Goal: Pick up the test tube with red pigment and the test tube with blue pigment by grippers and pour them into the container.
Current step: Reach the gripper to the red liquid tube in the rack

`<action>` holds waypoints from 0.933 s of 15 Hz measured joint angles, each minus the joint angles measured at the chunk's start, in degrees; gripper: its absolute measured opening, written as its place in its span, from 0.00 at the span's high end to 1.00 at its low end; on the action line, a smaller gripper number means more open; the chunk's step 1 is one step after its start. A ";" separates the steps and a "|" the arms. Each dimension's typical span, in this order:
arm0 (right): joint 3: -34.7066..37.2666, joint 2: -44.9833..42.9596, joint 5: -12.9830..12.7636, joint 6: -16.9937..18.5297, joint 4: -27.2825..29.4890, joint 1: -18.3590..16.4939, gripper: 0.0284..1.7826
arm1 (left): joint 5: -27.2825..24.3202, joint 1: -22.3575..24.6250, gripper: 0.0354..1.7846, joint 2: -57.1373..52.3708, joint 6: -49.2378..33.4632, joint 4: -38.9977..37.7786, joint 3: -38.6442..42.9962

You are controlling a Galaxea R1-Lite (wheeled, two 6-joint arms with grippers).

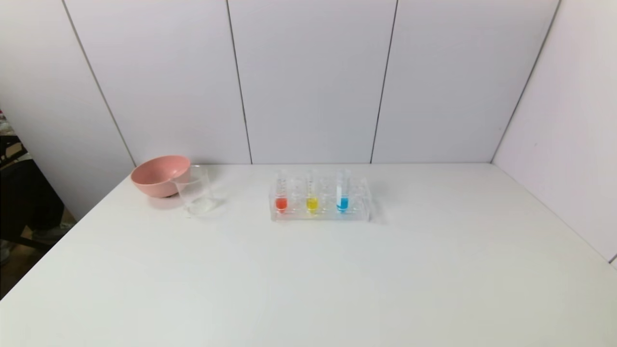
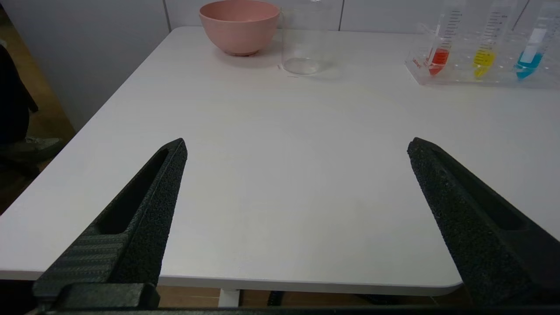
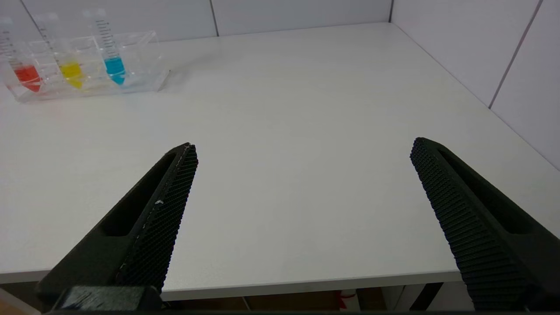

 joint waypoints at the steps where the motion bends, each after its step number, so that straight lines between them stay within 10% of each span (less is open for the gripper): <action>1: 0.00 0.00 0.00 0.02 0.00 0.00 0.00 | -0.12 -0.02 0.01 1.34 0.02 -0.22 -1.56; 9: 0.00 0.00 0.02 0.00 0.00 0.00 0.00 | -2.95 -2.18 0.01 27.06 -0.44 -11.13 -13.92; 14: 0.00 0.00 0.00 0.02 0.02 0.00 0.00 | -13.84 -2.67 0.01 53.00 -0.09 -25.51 -17.05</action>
